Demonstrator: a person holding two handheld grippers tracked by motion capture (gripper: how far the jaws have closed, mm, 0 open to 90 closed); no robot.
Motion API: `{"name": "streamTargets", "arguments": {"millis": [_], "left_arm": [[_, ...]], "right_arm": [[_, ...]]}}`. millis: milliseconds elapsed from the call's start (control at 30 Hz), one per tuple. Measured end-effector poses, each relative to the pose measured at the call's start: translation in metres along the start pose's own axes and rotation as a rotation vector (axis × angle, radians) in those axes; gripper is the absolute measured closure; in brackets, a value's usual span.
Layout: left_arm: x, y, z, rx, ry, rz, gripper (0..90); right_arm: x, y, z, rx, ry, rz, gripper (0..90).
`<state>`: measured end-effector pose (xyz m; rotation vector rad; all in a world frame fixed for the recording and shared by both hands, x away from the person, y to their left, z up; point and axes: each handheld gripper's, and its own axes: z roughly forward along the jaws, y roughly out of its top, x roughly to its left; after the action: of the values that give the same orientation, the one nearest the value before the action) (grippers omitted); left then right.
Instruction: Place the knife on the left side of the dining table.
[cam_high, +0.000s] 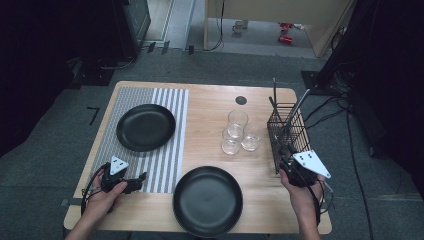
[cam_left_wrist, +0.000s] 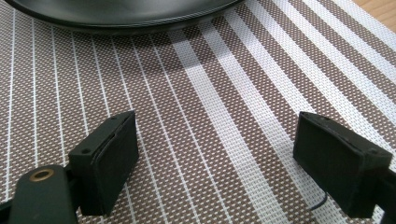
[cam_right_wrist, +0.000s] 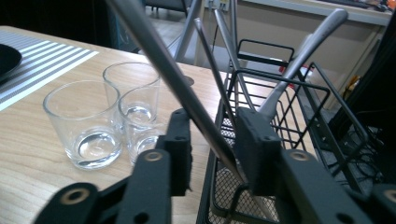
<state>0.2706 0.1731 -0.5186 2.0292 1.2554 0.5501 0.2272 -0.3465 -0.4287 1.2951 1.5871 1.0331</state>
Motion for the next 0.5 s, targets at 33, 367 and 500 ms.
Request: {"name": "streamTargets", "arguments": {"millis": [33, 367, 500], "left_arm": [[0.0, 0.0, 0.0, 0.0, 0.0, 0.0, 14.2], [0.0, 0.0, 0.0, 0.0, 0.0, 0.0, 14.2], [0.0, 0.0, 0.0, 0.0, 0.0, -0.001, 14.2]], "right_arm": [[0.001, 0.0, 0.0, -0.003, 0.001, -0.009, 71.3], [-0.007, 0.001, 0.0, -0.061, -0.065, -0.008, 77.4], [-0.015, 0.004, -0.003, -0.072, -0.103, 0.034, 79.1]]}}
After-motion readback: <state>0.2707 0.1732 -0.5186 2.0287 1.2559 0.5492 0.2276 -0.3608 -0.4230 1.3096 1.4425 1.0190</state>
